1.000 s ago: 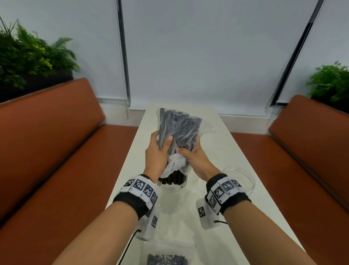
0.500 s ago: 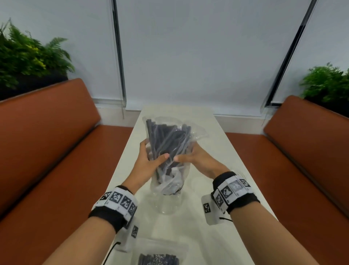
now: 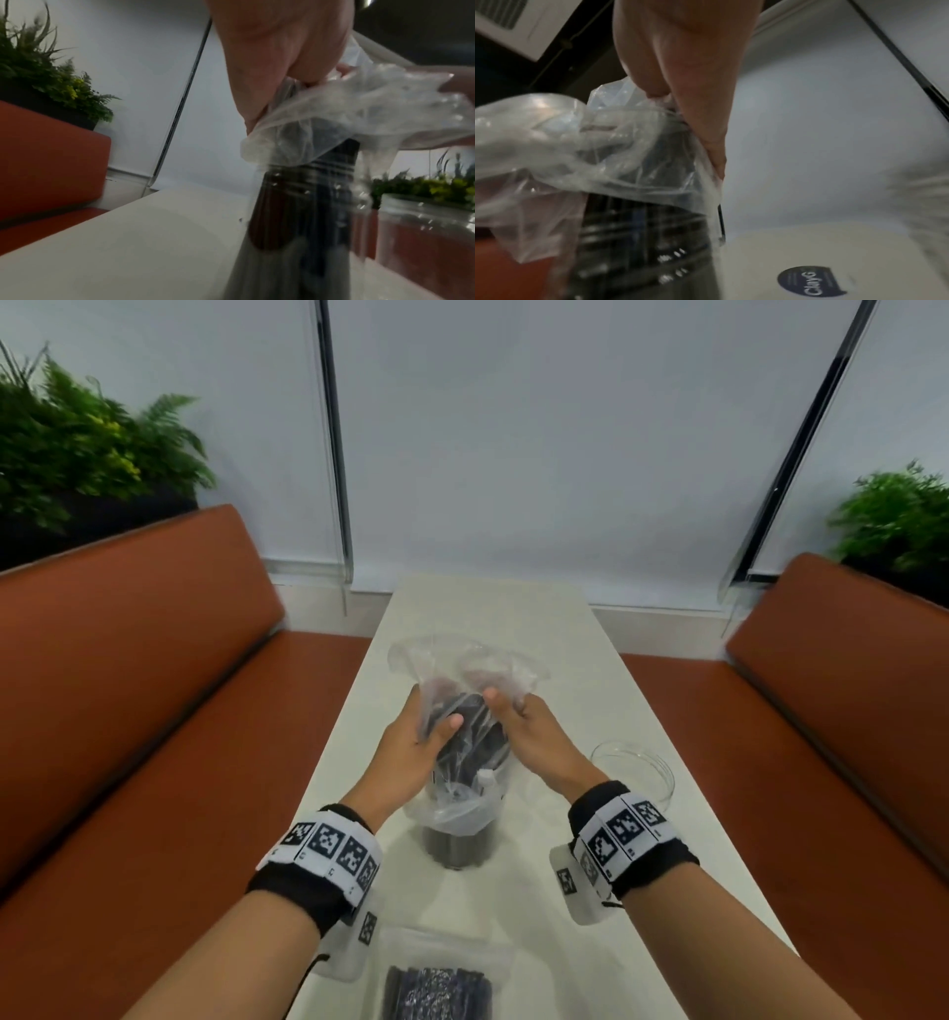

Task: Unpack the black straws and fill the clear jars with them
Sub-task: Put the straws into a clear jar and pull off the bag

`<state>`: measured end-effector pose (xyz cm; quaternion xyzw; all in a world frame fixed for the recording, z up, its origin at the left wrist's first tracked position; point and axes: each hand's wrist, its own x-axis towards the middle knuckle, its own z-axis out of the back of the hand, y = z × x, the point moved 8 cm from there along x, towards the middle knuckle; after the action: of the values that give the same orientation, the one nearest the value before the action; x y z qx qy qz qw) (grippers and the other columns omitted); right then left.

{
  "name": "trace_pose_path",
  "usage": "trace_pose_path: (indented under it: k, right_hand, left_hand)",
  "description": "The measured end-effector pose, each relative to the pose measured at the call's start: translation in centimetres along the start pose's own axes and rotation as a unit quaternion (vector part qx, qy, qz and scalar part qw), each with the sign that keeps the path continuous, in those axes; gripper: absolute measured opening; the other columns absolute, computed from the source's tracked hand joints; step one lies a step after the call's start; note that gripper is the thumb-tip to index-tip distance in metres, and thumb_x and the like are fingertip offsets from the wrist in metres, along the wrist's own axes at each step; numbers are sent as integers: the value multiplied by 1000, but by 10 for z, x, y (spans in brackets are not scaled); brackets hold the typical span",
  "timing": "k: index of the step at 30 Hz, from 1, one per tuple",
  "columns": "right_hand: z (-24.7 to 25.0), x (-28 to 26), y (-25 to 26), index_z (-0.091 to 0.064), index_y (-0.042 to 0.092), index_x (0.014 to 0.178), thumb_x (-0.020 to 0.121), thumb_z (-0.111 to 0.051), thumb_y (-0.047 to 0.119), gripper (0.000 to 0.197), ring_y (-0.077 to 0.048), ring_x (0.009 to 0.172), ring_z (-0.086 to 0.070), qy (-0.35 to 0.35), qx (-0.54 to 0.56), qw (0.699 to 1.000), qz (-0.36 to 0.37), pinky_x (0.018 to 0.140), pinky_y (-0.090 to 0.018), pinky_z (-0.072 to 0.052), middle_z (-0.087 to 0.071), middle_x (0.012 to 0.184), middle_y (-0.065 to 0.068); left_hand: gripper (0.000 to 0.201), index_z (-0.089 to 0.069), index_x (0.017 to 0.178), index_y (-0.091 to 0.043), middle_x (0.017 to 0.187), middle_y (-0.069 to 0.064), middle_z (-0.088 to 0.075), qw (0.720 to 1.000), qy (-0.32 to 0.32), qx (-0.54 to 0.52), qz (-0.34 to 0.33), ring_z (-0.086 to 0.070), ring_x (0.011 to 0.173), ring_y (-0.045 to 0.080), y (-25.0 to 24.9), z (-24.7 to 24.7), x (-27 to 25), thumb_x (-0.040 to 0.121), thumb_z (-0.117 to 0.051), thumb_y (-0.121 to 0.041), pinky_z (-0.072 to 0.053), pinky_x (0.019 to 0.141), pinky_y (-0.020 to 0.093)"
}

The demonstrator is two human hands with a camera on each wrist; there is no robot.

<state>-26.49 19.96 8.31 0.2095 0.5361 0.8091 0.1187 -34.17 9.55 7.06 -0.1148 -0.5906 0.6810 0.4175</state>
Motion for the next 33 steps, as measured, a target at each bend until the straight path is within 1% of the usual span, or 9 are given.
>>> trace_pose_path:
  k: [6,10,13,18,21,22,25,28,33]
  right_hand:
    - [-3,-9,3,-65,-5,85,99,-37,33,49,-23,65,-69,3,7,1000,0,65,-22,-53,-67,74,-23]
    - [-8,-12,2,-53,-20,91,81,-40,71,93,-59,84,-56,1,4,1000,-8,76,-61,-48,-55,90,-47]
    - [-12,-11,2,-50,-22,99,79,-39,75,99,-60,91,-54,43,-25,999,-11,85,-65,-45,-53,99,-48]
    - [11,-20,93,-37,13,142,99,-31,42,52,-14,132,-39,73,-62,993,62,113,-30,-29,-41,146,-5]
    - [43,-36,165,-53,-21,103,83,-53,59,82,-56,103,-53,1,-52,991,126,92,-60,-46,-54,115,-42]
    - [54,-46,187,-55,-21,92,81,-57,57,79,-55,94,-58,-31,-50,986,159,82,-54,-52,-61,101,-41]
    - [83,-76,217,-62,6,68,91,-57,26,30,-2,48,-60,-116,-43,971,204,56,-9,-42,-62,47,13]
    - [118,-108,199,-60,17,66,94,-51,7,31,0,40,-56,-211,-40,964,156,47,-13,-45,-59,40,13]
    - [165,-197,91,-62,10,74,92,-56,27,25,-8,51,-56,-254,23,966,-53,46,-15,-46,-59,61,-7]
  left_hand:
    - [44,-47,121,-18,110,-8,-62,1000,-21,-8,10,-63,104,6,6,2,-9,85,-54,-41,-54,85,24]
    - [45,-47,123,-20,112,-8,-62,999,-39,-7,6,-62,105,5,7,2,-16,85,-52,-42,-53,89,27]
    - [53,-45,125,-18,115,-2,-61,1000,-25,4,17,-62,108,13,4,5,-16,83,-52,-49,-54,92,34]
    - [60,-47,126,-18,125,-5,-56,998,-58,21,-25,-53,117,13,-66,32,-10,80,-56,-56,-43,104,40]
    - [44,-50,121,-18,116,-5,-60,981,-147,-40,-124,-58,111,9,-151,54,-16,81,-68,-24,-46,100,30]
    - [42,-51,118,-18,114,-5,-62,971,-165,-59,-162,-60,107,6,-176,57,-22,80,-70,-21,-49,95,25]
    - [38,-57,101,-7,89,5,-69,968,-171,-70,-168,-68,78,5,-206,50,-36,77,-71,-33,-55,68,18]
    - [30,-46,65,-14,36,-3,-56,977,-202,-41,-61,-51,32,4,-195,37,-51,81,-68,-29,-42,42,14]
    - [7,-59,87,-21,55,-9,-65,993,57,-42,99,-57,43,6,-159,-44,-105,84,-65,-25,-49,45,22]
